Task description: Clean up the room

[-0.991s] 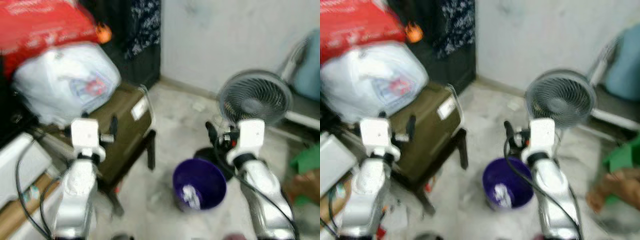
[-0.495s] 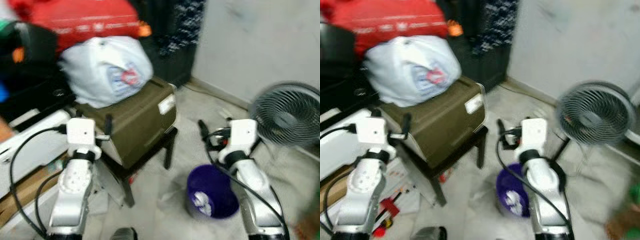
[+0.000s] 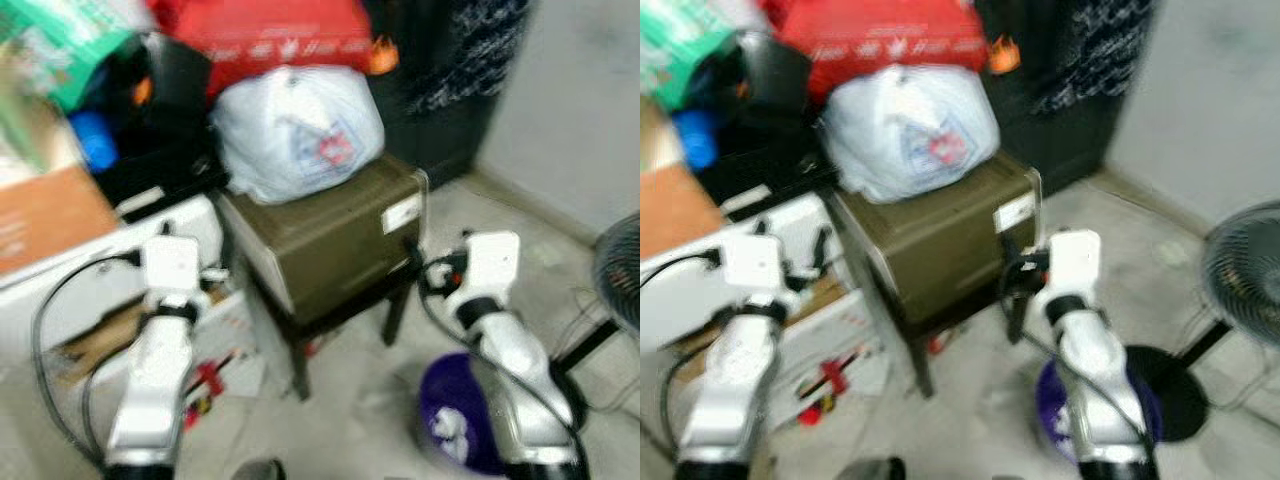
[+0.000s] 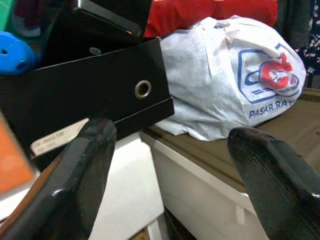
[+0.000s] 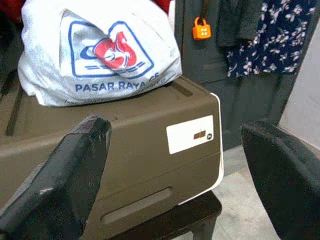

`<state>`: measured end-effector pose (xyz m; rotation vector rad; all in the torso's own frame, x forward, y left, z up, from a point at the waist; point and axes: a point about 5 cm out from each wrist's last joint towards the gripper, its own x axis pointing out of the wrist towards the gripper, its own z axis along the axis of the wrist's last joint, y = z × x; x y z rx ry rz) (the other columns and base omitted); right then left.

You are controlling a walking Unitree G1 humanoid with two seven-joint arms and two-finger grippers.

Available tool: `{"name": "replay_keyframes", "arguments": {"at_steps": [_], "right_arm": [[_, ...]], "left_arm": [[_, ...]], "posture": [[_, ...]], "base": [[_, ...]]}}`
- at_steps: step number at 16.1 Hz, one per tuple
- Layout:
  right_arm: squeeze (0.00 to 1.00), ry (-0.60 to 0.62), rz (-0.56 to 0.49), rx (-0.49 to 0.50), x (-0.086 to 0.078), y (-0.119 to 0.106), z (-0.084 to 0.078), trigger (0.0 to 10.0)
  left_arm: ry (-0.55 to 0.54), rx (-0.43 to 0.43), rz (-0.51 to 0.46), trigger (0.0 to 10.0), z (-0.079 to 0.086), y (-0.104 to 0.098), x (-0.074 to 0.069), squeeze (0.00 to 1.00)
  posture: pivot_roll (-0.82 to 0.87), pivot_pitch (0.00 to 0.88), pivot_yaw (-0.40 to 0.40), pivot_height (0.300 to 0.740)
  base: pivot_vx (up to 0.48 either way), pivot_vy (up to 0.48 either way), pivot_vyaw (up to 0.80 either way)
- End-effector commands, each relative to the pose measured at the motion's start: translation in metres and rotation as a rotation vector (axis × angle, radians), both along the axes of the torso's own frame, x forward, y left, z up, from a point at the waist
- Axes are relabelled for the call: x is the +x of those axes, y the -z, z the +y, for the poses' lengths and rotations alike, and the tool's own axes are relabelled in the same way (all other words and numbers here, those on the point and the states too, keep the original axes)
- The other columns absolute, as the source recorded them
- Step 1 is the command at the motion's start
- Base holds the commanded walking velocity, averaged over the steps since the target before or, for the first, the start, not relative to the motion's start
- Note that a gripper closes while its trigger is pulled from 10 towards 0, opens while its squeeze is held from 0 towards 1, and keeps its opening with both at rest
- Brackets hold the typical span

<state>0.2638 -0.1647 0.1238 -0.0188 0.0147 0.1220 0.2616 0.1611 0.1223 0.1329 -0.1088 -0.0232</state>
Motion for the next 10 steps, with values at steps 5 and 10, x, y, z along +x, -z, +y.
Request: {"name": "replay_keyframes", "arguments": {"at_steps": [5,10], "right_arm": [[0.0,0.001,-0.009,0.011,0.0026,-0.0016,0.0035,10.0],[0.0,0.003,-0.008,0.013,0.0034,-0.0014,0.0034,10.0]], "left_arm": [[0.009,0.031,-0.018,10.0,0.0034,-0.0048,-0.001,0.0],[0.018,0.033,-0.016,10.0,0.0029,-0.0047,-0.0002,0.0]], "posture": [[-0.13,0.0,0.006,0.74],[-0.13,0.0,0.005,0.74]], "base": [[0.0,0.0,0.8],[0.0,0.0,0.8]]}}
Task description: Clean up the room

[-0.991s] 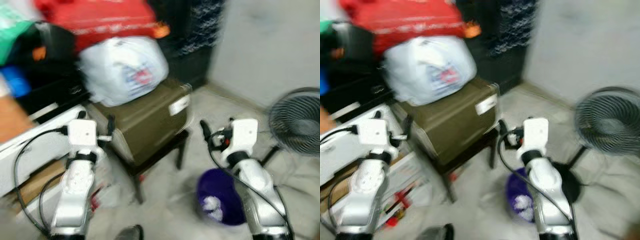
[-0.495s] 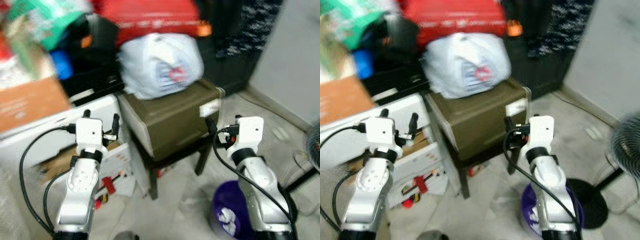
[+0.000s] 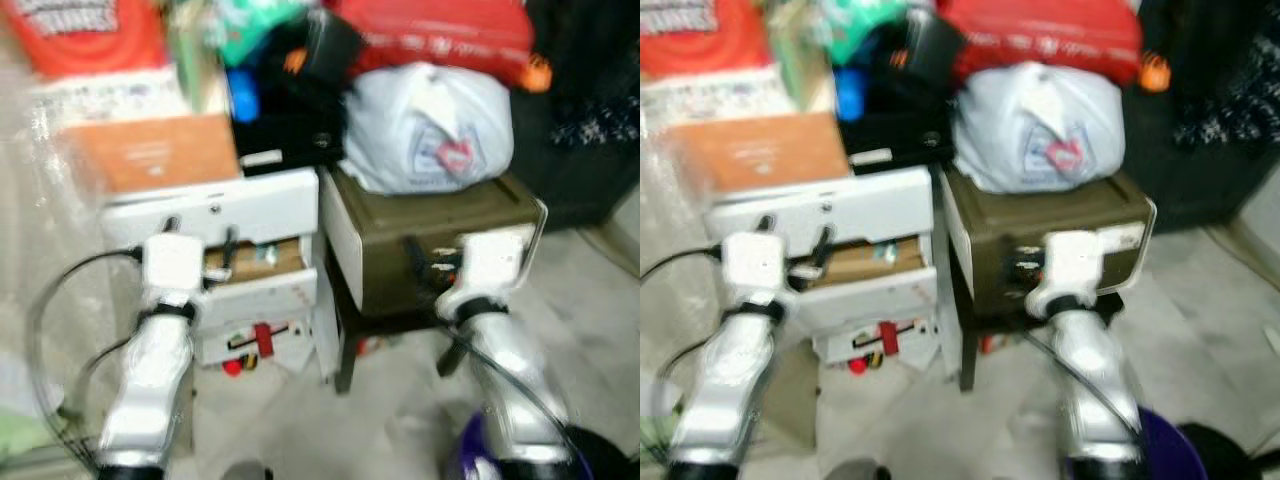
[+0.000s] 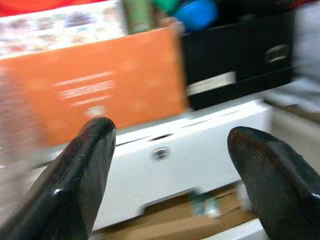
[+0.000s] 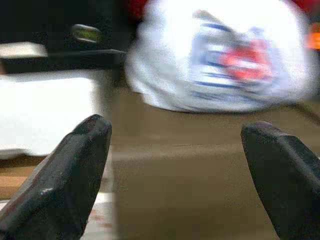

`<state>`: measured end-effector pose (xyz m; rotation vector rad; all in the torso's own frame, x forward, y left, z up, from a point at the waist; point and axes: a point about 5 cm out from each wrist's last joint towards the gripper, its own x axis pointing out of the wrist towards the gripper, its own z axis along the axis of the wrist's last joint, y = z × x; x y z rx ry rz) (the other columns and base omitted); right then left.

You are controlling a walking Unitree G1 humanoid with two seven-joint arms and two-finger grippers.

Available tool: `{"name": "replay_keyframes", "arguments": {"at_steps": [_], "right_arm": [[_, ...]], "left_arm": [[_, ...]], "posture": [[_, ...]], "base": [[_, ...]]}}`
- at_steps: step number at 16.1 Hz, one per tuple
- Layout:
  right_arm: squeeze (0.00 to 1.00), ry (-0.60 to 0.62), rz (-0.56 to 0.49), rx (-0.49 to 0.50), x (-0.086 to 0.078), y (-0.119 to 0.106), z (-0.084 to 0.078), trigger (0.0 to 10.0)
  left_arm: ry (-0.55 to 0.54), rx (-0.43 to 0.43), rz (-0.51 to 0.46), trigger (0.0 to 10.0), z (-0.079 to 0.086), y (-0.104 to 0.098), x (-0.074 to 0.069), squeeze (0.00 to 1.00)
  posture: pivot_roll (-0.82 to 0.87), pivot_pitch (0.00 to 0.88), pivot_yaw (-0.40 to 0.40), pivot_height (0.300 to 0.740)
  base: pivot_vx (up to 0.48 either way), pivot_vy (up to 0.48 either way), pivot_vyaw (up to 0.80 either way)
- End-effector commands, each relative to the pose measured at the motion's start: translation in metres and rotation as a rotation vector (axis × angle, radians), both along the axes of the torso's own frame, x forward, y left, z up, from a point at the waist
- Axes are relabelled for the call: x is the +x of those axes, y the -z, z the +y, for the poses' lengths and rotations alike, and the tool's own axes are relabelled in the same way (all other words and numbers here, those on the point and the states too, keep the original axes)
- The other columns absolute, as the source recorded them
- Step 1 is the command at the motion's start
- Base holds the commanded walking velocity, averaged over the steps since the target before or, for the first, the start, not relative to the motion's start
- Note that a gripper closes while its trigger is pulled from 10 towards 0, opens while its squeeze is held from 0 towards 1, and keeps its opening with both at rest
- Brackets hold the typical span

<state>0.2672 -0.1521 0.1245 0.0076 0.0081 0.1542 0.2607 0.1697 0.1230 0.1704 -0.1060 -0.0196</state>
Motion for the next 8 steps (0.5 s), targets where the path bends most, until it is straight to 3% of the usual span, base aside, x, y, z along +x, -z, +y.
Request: {"name": "replay_keyframes", "arguments": {"at_steps": [1,4,8], "right_arm": [[0.0,0.035,-0.002,-0.013,0.0003,-0.0006,-0.0093,10.0],[0.0,0.036,-0.003,-0.012,0.0005,-0.0005,-0.0094,10.0],[0.0,0.041,-0.003,-0.004,0.0008,-0.0003,-0.0097,10.0]], "left_arm": [[0.024,-0.004,-0.017,10.0,-0.0057,-0.004,0.0008,0.0],[0.024,-0.004,-0.016,10.0,-0.0058,-0.0038,0.0008,0.0],[0.03,-0.003,-0.013,10.0,-0.0063,-0.0033,0.0011,0.0]], "posture": [[-0.13,0.0,0.005,0.74],[-0.13,0.0,0.007,0.74],[-0.13,0.0,0.007,0.74]], "base": [[0.0,0.0,0.8],[0.0,0.0,0.8],[0.0,0.0,0.0]]}}
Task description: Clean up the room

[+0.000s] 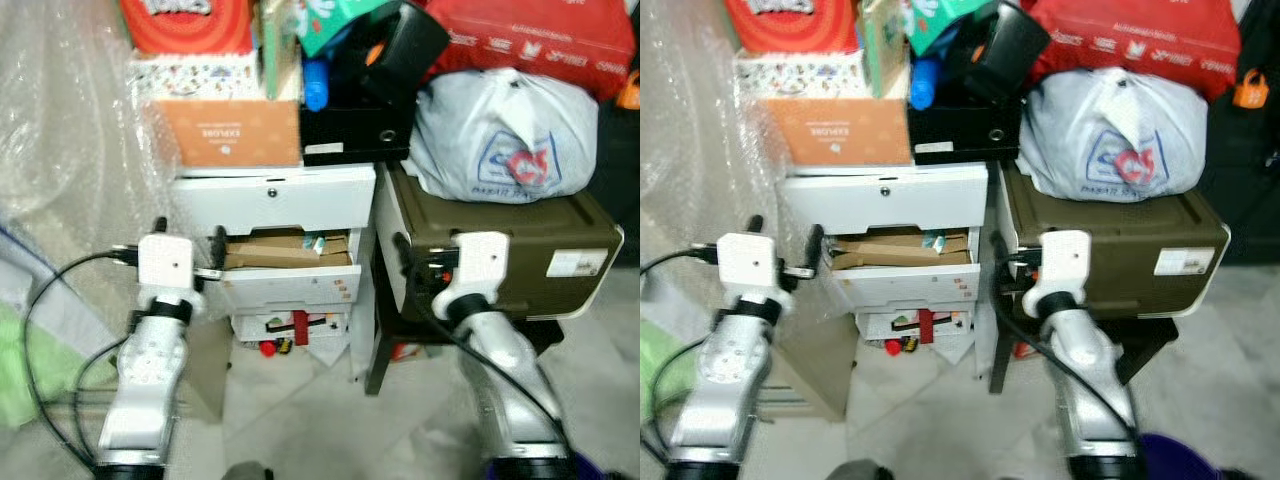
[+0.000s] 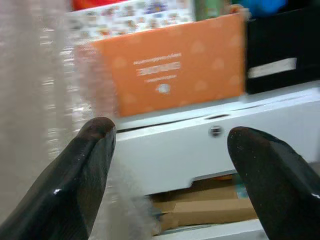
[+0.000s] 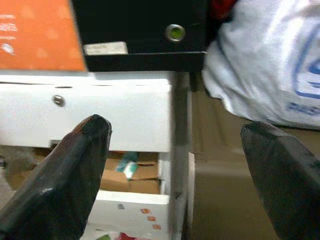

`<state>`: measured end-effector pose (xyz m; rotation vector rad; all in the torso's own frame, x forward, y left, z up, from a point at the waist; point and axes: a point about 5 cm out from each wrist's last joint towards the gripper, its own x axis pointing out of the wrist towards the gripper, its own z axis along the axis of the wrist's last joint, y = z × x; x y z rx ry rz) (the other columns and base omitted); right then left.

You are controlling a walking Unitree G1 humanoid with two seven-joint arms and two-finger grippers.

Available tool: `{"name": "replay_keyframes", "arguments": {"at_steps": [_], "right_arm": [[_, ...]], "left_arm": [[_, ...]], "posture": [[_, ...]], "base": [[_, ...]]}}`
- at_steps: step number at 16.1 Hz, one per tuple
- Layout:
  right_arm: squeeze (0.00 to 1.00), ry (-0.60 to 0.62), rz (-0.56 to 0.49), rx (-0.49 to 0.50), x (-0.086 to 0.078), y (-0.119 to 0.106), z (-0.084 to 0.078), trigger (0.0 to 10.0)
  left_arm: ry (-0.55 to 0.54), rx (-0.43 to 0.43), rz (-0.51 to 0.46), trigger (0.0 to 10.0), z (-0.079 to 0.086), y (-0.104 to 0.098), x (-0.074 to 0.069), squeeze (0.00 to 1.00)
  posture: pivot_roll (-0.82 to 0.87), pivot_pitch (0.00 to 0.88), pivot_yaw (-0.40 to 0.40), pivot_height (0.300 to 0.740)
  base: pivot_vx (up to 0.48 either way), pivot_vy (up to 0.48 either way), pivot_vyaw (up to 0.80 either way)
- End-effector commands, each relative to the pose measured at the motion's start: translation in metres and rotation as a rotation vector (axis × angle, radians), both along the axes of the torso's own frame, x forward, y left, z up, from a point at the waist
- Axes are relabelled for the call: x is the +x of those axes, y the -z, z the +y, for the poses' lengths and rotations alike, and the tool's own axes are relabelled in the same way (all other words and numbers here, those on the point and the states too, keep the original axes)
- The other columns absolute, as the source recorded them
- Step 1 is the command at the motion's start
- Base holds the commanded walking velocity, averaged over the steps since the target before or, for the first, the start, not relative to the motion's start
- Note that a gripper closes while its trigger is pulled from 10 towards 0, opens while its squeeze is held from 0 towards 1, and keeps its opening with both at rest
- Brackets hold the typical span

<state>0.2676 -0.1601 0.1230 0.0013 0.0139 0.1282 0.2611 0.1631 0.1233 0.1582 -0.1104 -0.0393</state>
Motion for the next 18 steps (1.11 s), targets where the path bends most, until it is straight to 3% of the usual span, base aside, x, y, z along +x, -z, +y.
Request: {"name": "replay_keyframes", "arguments": {"at_steps": [1,6,18], "right_arm": [[0.0,0.014,-0.009,0.001,0.0005,-0.002,-0.0016,10.0],[0.0,0.005,-0.01,-0.008,0.0007,-0.0019,-0.0007,10.0],[0.0,-0.013,-0.007,-0.018,0.0042,-0.0005,0.0014,10.0]], "left_arm": [[0.01,0.008,-0.011,10.0,0.0003,-0.0034,0.0008,0.0],[0.027,0.004,-0.003,10.0,-0.0004,-0.0023,-0.0011,0.0],[0.045,0.004,0.004,10.0,-0.0039,0.0001,0.0003,0.0]], "posture": [[-0.13,0.0,0.006,0.74],[-0.13,0.0,0.004,0.74],[-0.13,0.0,0.001,0.74]], "base": [[0.0,0.0,0.0],[0.0,0.0,0.11],[0.0,0.0,0.8]]}}
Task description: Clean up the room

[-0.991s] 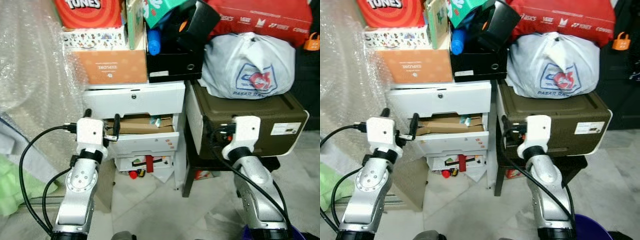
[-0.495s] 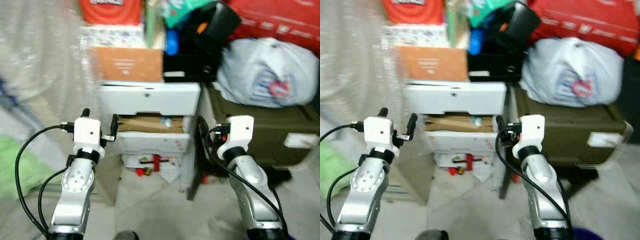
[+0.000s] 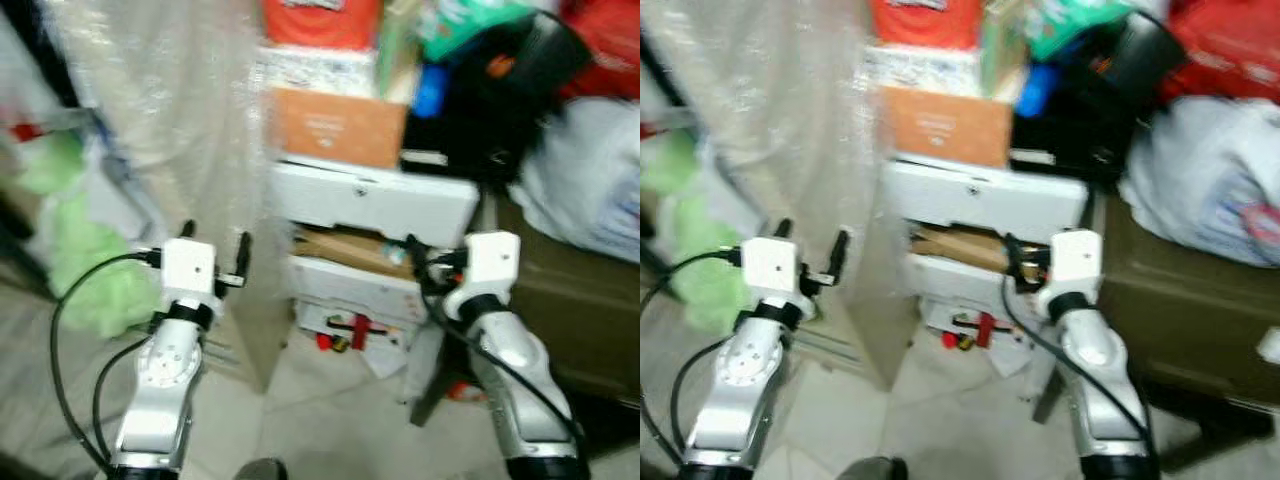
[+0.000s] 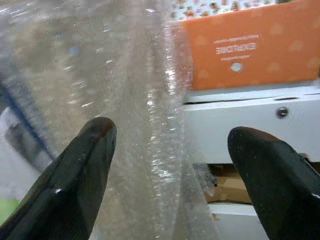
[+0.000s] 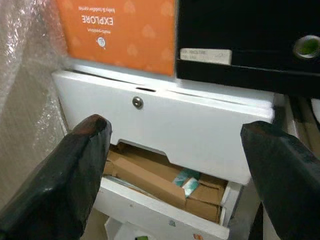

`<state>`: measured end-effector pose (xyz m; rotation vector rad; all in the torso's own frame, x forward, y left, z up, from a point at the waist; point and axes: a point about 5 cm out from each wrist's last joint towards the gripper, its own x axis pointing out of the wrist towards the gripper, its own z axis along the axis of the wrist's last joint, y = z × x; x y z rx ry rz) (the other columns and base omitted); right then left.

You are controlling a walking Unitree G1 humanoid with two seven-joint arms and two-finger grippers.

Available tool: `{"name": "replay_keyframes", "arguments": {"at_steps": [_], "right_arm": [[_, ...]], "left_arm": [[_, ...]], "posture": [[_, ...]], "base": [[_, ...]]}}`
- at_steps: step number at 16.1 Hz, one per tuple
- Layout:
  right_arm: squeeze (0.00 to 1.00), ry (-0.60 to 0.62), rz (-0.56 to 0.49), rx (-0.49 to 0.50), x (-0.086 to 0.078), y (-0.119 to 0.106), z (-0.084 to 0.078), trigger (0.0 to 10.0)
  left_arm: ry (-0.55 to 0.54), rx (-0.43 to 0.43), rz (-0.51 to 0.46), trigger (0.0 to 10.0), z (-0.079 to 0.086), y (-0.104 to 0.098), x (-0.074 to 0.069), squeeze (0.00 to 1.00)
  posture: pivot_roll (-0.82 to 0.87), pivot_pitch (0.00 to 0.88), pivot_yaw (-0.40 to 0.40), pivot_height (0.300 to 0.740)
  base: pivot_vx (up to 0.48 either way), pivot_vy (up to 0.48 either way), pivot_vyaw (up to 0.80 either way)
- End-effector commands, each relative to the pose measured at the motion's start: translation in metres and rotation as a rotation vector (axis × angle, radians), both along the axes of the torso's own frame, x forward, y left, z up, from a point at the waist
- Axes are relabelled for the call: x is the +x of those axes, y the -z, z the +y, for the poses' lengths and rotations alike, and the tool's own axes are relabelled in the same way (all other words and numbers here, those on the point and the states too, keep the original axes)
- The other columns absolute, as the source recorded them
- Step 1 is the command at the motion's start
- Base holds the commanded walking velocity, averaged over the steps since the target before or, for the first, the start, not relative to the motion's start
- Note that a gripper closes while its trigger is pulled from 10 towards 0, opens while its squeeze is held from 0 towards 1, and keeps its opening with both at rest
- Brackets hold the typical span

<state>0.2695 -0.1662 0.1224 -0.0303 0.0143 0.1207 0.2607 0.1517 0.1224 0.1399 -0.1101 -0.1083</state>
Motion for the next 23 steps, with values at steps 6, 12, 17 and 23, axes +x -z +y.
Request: {"name": "replay_keyframes", "arguments": {"at_steps": [6,12,17,23], "right_arm": [[0.0,-0.017,-0.006,0.014,0.005,-0.001,0.008,10.0],[0.0,0.028,-0.013,0.029,0.0,-0.003,-0.001,10.0],[0.0,0.154,0.027,0.076,-0.006,0.005,-0.016,10.0],[0.0,0.094,0.01,0.081,-0.002,-0.001,-0.001,10.0]], "left_arm": [[-0.067,0.018,-0.012,10.0,0.012,-0.003,0.003,0.0],[-0.134,0.037,-0.012,10.0,0.029,-0.004,0.001,0.0],[-0.304,0.004,0.071,10.0,0.064,0.016,-0.016,0.0],[-0.312,-0.06,0.15,10.0,0.063,0.023,-0.029,0.0]], "posture": [[-0.12,0.0,-0.005,0.74],[-0.12,0.0,-0.003,0.74],[-0.11,0.0,0.01,0.74],[-0.11,0.0,0.009,0.74]], "base": [[0.0,0.0,0.8],[0.0,0.0,0.48],[0.0,0.0,0.0],[0.0,0.0,0.37]]}}
